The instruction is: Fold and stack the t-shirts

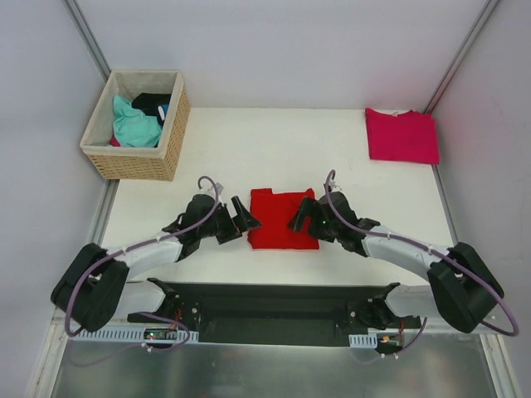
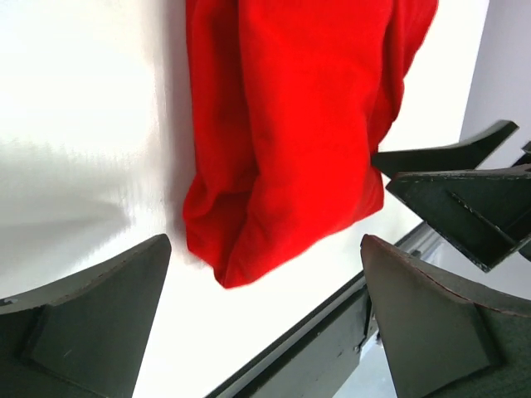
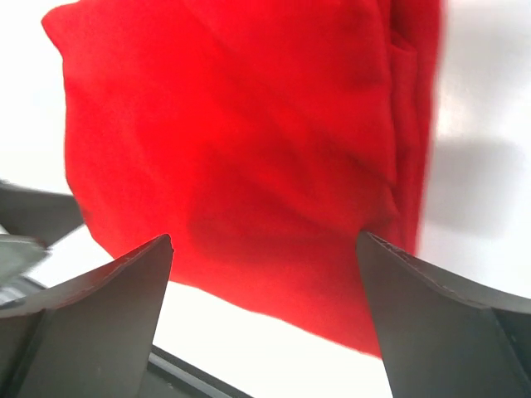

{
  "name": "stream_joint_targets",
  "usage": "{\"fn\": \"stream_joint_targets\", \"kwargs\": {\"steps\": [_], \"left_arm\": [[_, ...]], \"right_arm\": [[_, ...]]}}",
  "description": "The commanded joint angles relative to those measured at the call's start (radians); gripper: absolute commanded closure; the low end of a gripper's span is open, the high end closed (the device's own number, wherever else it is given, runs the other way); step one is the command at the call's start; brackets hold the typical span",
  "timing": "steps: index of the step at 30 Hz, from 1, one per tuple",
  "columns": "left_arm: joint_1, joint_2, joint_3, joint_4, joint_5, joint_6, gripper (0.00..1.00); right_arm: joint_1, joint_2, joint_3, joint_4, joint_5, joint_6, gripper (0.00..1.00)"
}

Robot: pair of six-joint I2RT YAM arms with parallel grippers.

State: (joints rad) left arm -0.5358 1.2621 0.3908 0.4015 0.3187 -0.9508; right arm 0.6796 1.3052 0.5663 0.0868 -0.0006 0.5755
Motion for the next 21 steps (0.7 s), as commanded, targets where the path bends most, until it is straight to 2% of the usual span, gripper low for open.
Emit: {"fn": "stream_joint_targets", "kwargs": {"steps": [1, 5, 11, 20, 21], "left_arm": [[-0.003, -0.179, 0.107, -0.284, -0.099, 0.096, 0.01], [-0.004, -0.279, 0.259, -0.397, -0.101, 0.133, 0.01], [-0.018, -0.279, 0.293, -0.405, -0.059, 0.098, 0.01], [-0.087, -0.178, 0.113, -0.069, -0.070, -0.006, 0.01], [-0.093, -0.165, 0.097, 0.010, -0.067, -0.025, 0.01]], "right_arm": [[0.020, -0.106, 0.064, -0.176, 0.166, -0.032, 0.03], [0.020, -0.096, 0.167, -0.266, 0.200, -0.092, 0.03], [0.020, -0.064, 0.227, -0.277, 0.212, -0.129, 0.03], [-0.032, -0.014, 0.320, -0.320, 0.225, -0.200, 0.03], [-0.040, -0.008, 0.332, -0.321, 0.221, -0.206, 0.03]]}}
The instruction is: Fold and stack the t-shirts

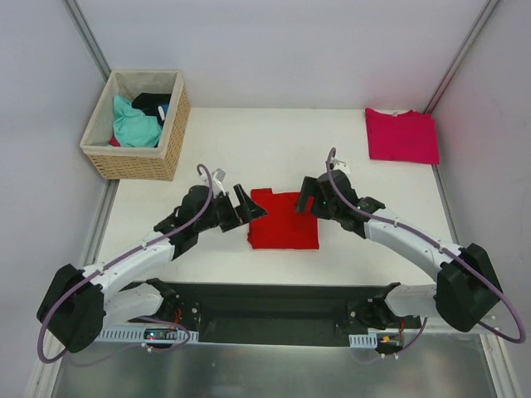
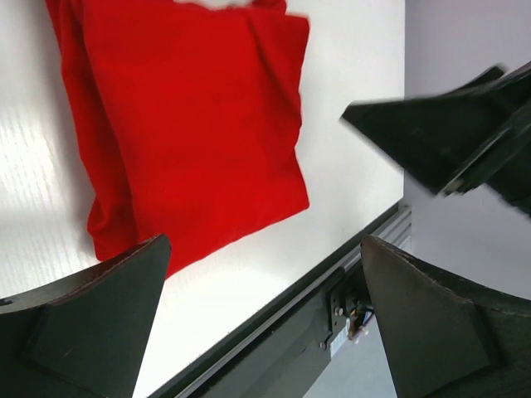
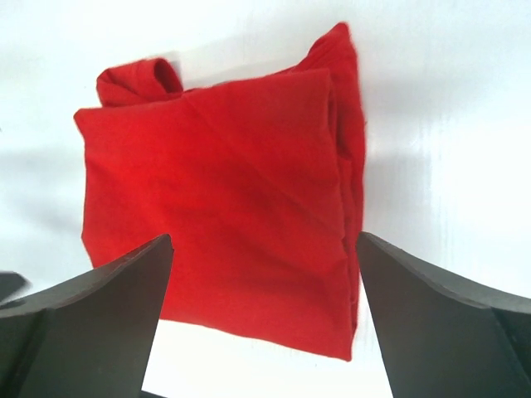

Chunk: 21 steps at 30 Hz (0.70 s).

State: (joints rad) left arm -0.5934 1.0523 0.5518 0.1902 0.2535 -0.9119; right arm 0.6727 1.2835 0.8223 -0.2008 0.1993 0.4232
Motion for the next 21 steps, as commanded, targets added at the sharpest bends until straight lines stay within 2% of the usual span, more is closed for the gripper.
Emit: {"fn": "stream_joint_targets", "kwargs": {"steps": [1, 7, 17, 21], "left_arm": [[-0.042, 0.058, -0.078, 0.260, 0.009, -0.071, 0.01], [-0.059, 0.155, -0.105, 0.434, 0.058, -0.113, 0.01], [-0.088, 0.267, -0.061, 0.512, 0.098, -0.136, 0.01], [-0.089, 0.356, -0.114, 0.661, 0.118, -0.183, 0.01]], "right_arm": [[-0.048, 0.017, 0.078, -0.034, 0.019, -0.061, 0.03], [-0.096, 0.037, 0.069, -0.040, -0.011, -0.086, 0.03], [-0.110, 0.071, 0.031, -0.009, -0.044, -0.075, 0.03], [-0.113, 0.076, 0.025, -0.009, -0.044, -0.081, 0.03]]}}
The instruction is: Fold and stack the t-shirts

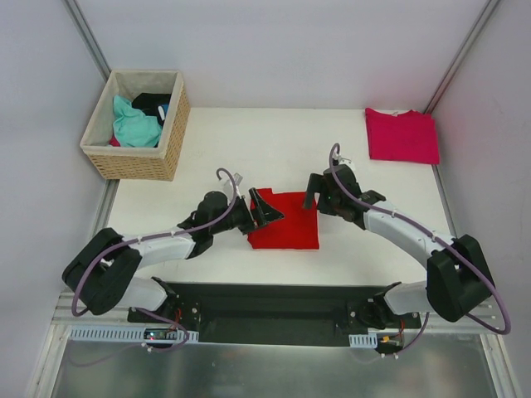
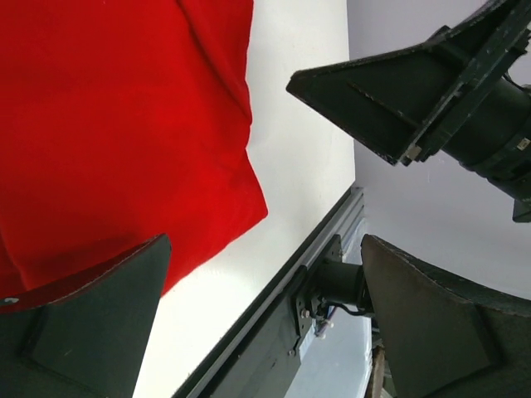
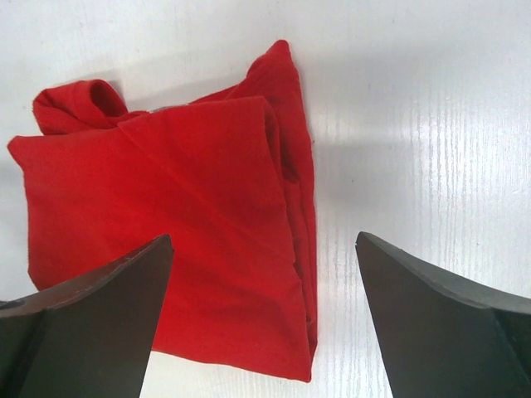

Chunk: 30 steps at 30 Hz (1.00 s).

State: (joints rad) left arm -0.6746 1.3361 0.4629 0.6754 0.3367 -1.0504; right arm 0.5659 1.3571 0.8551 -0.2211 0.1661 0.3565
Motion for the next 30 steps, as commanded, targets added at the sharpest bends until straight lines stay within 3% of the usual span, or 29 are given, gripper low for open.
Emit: {"fn": "stream_joint_targets", "kwargs": {"steps": [1, 7, 16, 30], "left_arm": [[-0.008, 0.096, -0.056, 0.217, 0.038, -0.055, 0.01], [-0.008, 0.284, -0.147, 0.417, 0.035, -0.115, 0.01], [-0.008, 0.437, -0.170, 0.546, 0.042, -0.149, 0.01], [-0.008, 0.399, -0.214, 0.569, 0.027, -0.158, 0.01]], "right_arm": [[-0.009, 0.000, -0.010, 0.011, -0.011, -0.016, 0.03], [-0.014, -0.006, 0.021, -0.012, -0.030, -0.030, 0.03], [0.005, 0.042, 0.091, -0.006, -0.234, 0.038, 0.03], [0.080, 0.218, 0.136, 0.069, -0.254, 0.075, 0.03]]}}
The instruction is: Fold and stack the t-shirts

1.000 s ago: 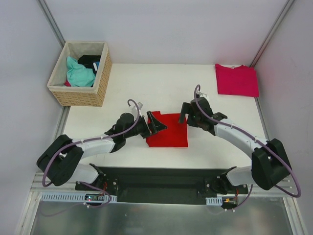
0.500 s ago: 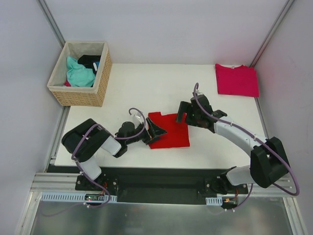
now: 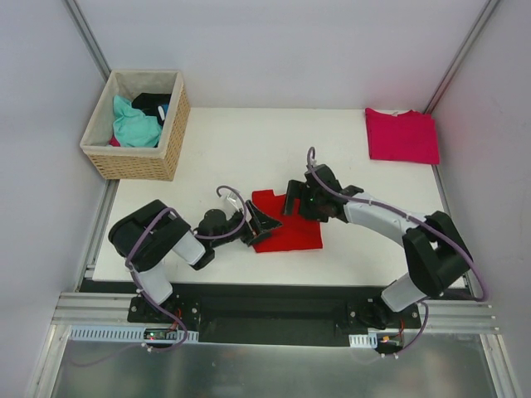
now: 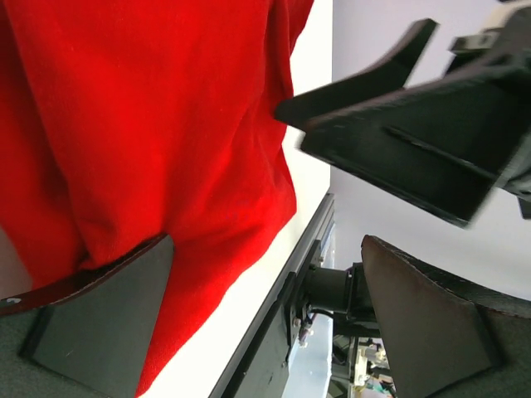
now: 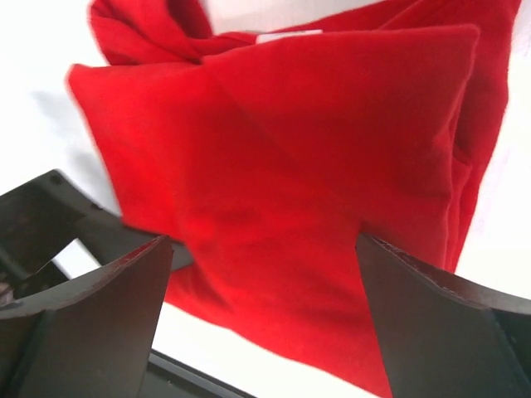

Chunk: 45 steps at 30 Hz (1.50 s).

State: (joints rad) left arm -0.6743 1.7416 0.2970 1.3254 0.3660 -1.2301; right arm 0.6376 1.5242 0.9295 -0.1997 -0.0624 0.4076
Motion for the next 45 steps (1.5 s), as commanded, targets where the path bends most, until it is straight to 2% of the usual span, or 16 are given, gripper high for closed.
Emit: {"fn": "stream_joint_targets", "kwargs": {"steps": [1, 15, 24, 32, 37, 45], "left_arm": [[-0.008, -0.011, -0.053, -0.081, -0.004, 0.021, 0.01], [-0.008, -0.016, -0.098, -0.066, -0.001, 0.024, 0.01], [-0.007, -0.011, -0.107, -0.058, -0.001, 0.021, 0.01], [-0.008, 0.007, -0.095, -0.051, 0.007, 0.018, 0.01], [-0.008, 0.024, -0.088, -0.042, 0.008, 0.012, 0.01], [-0.008, 0.032, -0.085, -0.043, 0.011, 0.014, 0.01]], "right_arm": [[0.008, 0.065, 0.066, 0.054, -0.031, 0.025, 0.04], [-0.019, 0.251, 0.270, 0.049, 0.021, -0.023, 0.03], [-0.111, 0.355, 0.356, 0.034, 0.056, -0.069, 0.03], [-0.176, 0.330, 0.351, 0.017, 0.101, -0.102, 0.03], [-0.168, 0.265, 0.356, 0.008, 0.088, -0.108, 0.03], [-0.125, 0.255, 0.417, -0.023, 0.016, -0.089, 0.03]]}}
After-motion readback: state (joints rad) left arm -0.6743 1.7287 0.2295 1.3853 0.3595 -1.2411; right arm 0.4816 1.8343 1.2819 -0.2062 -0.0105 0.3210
